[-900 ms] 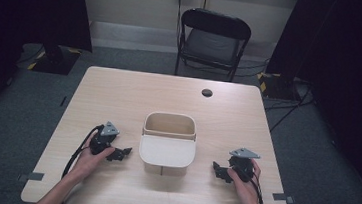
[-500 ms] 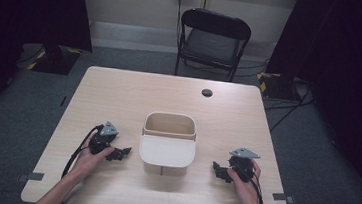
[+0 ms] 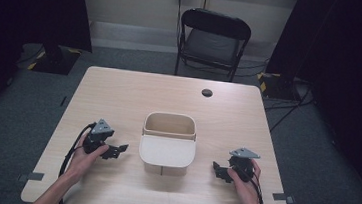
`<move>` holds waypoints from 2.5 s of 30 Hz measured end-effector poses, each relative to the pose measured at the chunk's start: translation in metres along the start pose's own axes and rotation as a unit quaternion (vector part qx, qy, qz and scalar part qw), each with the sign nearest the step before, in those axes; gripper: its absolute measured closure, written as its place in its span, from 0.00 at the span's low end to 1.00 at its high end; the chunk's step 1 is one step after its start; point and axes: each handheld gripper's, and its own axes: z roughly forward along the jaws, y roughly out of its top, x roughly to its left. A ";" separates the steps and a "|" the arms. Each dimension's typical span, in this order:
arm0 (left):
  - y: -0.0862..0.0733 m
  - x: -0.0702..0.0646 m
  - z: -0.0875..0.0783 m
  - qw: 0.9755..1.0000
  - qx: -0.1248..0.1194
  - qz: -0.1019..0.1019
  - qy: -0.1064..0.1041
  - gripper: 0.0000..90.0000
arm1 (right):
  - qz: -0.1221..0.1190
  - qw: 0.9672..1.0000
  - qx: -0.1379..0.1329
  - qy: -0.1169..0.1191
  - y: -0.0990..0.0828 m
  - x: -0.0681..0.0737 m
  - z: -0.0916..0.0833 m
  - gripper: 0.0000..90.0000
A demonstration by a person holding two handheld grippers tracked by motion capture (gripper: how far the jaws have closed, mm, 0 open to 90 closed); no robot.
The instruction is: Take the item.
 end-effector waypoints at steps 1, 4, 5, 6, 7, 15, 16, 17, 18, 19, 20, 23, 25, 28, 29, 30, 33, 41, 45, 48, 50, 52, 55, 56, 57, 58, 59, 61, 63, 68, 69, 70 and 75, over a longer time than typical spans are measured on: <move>0.000 0.000 -0.001 1.000 -0.004 0.004 0.001 0.18 | 0.000 1.000 0.000 0.000 0.000 0.000 0.000 0.15; 0.002 -0.003 -0.003 1.000 -0.009 0.006 -0.004 0.19 | 0.000 1.000 0.000 0.000 0.000 0.000 0.000 0.15; 0.002 -0.005 -0.004 1.000 -0.012 0.007 -0.007 0.19 | 0.000 1.000 0.000 0.000 0.000 0.000 0.000 0.15; 0.003 -0.006 -0.006 1.000 -0.014 0.003 -0.010 0.19 | 0.000 1.000 0.000 0.000 0.000 0.000 0.000 0.15; 0.004 -0.007 -0.007 1.000 -0.018 0.003 -0.015 0.19 | 0.000 1.000 0.000 0.000 0.000 0.000 0.000 0.15; 0.007 -0.022 -0.019 0.998 -0.039 0.032 -0.043 0.19 | 0.000 1.000 0.000 0.000 0.000 0.000 0.000 0.15; 0.008 -0.024 -0.020 0.998 -0.041 0.035 -0.046 0.19 | 0.000 1.000 0.000 -0.001 0.000 0.000 0.000 0.15; 0.009 -0.028 -0.021 0.997 -0.044 0.035 -0.051 0.19 | 0.000 1.000 0.000 0.000 0.000 0.000 0.000 0.15; 0.010 -0.030 -0.023 0.997 -0.048 0.040 -0.055 0.19 | 0.000 1.000 0.000 0.000 0.000 0.000 0.000 0.15; 0.010 -0.033 -0.024 0.996 -0.051 0.043 -0.063 0.19 | 0.000 1.000 0.000 0.000 0.000 0.000 0.000 0.15; 0.011 -0.035 -0.025 0.995 -0.055 0.045 -0.069 0.19 | 0.000 1.000 0.000 0.000 0.000 0.000 0.000 0.15; 0.011 -0.042 -0.027 0.994 -0.060 0.049 -0.083 0.19 | 0.000 1.000 0.000 -0.001 0.000 0.000 0.000 0.15; 0.012 -0.046 -0.028 0.992 -0.065 0.051 -0.099 0.20 | 0.000 1.000 0.000 0.000 0.000 0.000 0.000 0.15; 0.013 -0.048 -0.030 0.990 -0.072 0.054 -0.105 0.20 | 0.000 1.000 0.000 0.000 0.000 0.000 0.000 0.15; 0.013 -0.049 -0.030 0.990 -0.075 0.056 -0.106 0.20 | 0.000 1.000 0.000 0.000 0.000 0.000 0.000 0.15; 0.014 -0.050 -0.030 0.990 -0.077 0.060 -0.107 0.20 | 0.000 1.000 0.000 0.000 0.000 0.000 0.000 0.14; 0.014 -0.052 -0.031 0.988 -0.080 0.057 -0.117 0.20 | 0.000 1.000 0.001 0.000 0.000 0.000 0.000 0.14; 0.015 -0.059 -0.029 0.985 -0.089 0.065 -0.129 0.21 | 0.000 1.000 0.001 0.000 0.000 0.000 0.000 0.14; 0.016 -0.061 -0.027 0.983 -0.093 0.064 -0.142 0.21 | 0.000 1.000 0.001 0.000 0.000 0.000 0.000 0.14; 0.015 -0.062 -0.025 0.983 -0.089 0.066 -0.149 0.21 | 0.000 1.000 0.001 -0.001 0.000 0.000 0.000 0.14; 0.016 -0.064 -0.024 0.982 -0.086 0.070 -0.153 0.22 | 0.001 1.000 0.002 -0.001 0.000 0.000 0.000 0.14; 0.016 -0.066 -0.022 0.981 -0.087 0.073 -0.160 0.23 | 0.000 1.000 0.001 -0.001 0.000 0.000 0.000 0.14; 0.017 -0.069 -0.020 0.981 -0.084 0.078 -0.159 0.25 | 0.000 1.000 0.001 0.000 0.000 0.000 0.000 0.14; 0.018 -0.070 -0.019 0.980 -0.087 0.078 -0.161 0.25 | 0.000 1.000 0.001 0.000 0.000 0.000 0.000 0.14; 0.018 -0.071 -0.018 0.980 -0.087 0.076 -0.160 0.25 | 0.000 1.000 0.001 -0.001 0.000 0.000 0.000 0.14; 0.018 -0.071 -0.017 0.980 -0.088 0.076 -0.162 0.25 | 0.000 1.000 0.001 -0.001 0.000 0.000 0.000 0.14; 0.018 -0.072 -0.016 0.979 -0.089 0.078 -0.164 0.25 | -0.001 1.000 0.001 -0.001 0.000 0.000 0.000 0.14; 0.019 -0.073 -0.015 0.979 -0.090 0.079 -0.165 0.25 | -0.001 1.000 0.001 -0.001 0.000 0.000 0.000 0.14; 0.019 -0.073 -0.014 0.979 -0.089 0.079 -0.168 0.25 | -0.001 1.000 0.001 -0.001 0.000 0.000 0.000 0.14; 0.020 -0.075 -0.013 0.977 -0.095 0.072 -0.174 0.25 | -0.001 1.000 0.001 -0.001 0.000 0.000 0.001 0.14; 0.020 -0.074 -0.013 0.977 -0.094 0.074 -0.176 0.25 | -0.001 1.000 0.001 -0.001 0.000 0.000 0.001 0.14; 0.020 -0.075 -0.012 0.977 -0.095 0.074 -0.175 0.25 | -0.001 1.000 0.001 -0.001 0.000 0.000 0.001 0.14; 0.023 -0.077 -0.010 0.979 -0.097 0.066 -0.169 0.19 | -0.001 1.000 0.001 -0.001 0.001 0.000 0.001 0.14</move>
